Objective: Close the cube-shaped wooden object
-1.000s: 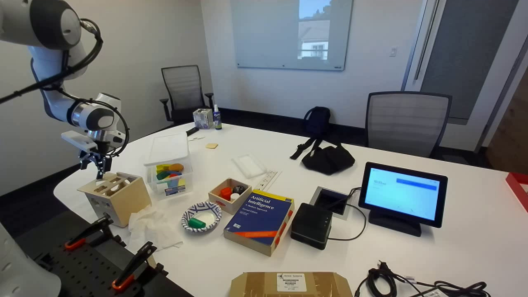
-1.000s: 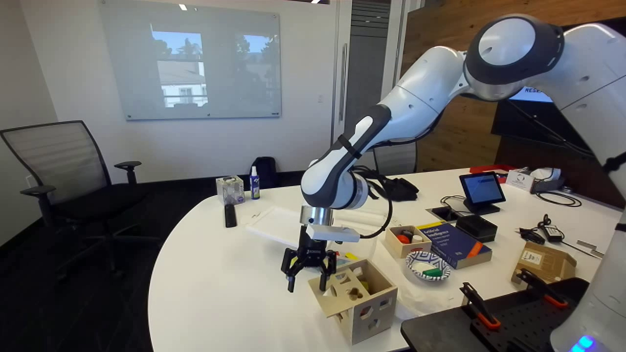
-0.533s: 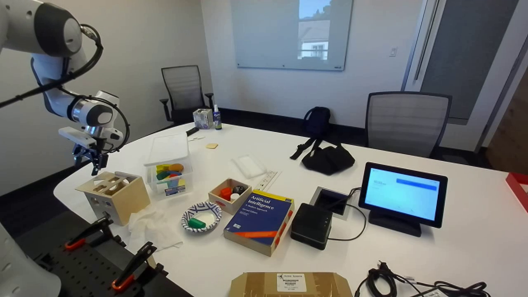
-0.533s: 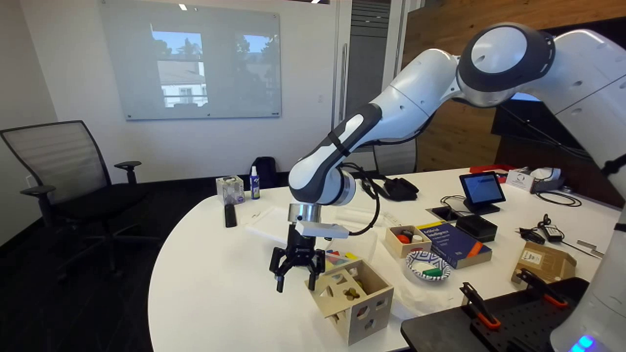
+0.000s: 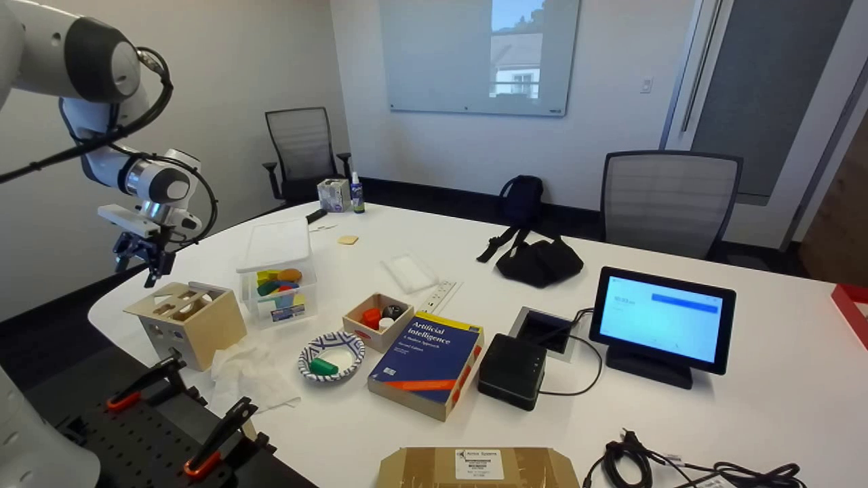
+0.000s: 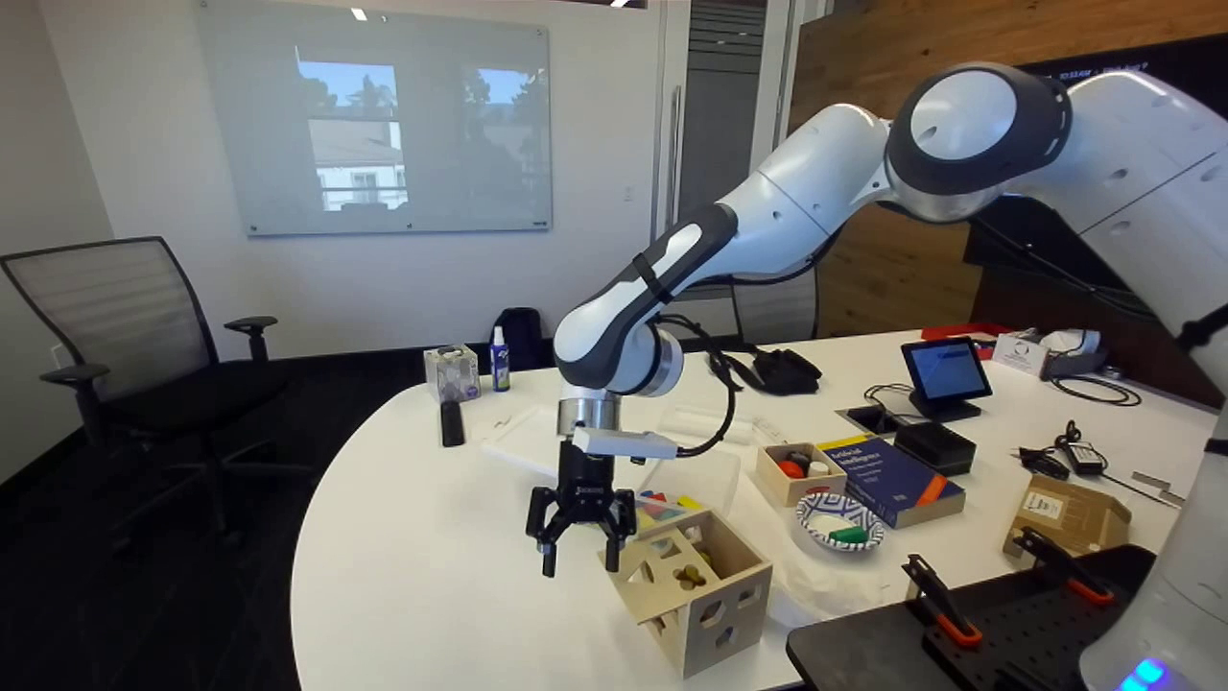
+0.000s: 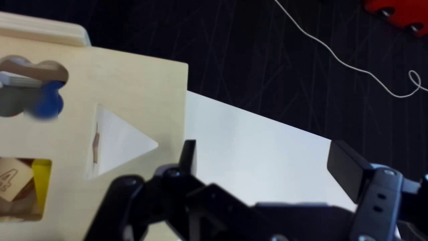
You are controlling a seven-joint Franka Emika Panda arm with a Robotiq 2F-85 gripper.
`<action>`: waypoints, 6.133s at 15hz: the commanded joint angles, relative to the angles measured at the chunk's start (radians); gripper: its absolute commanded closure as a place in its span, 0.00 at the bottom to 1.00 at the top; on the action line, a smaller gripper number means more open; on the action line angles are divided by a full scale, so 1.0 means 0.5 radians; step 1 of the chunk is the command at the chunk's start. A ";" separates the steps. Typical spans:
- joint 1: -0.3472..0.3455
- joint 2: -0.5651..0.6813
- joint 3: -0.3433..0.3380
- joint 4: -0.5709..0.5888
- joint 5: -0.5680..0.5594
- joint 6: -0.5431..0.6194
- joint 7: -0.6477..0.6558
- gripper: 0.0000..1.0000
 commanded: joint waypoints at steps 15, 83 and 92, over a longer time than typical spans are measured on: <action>0.015 0.274 -0.026 0.421 0.014 -0.490 -0.135 0.00; 0.584 -0.269 -0.496 -0.584 -0.422 0.768 1.539 0.00; 0.650 -0.332 -0.358 -0.388 -0.434 0.496 1.336 0.00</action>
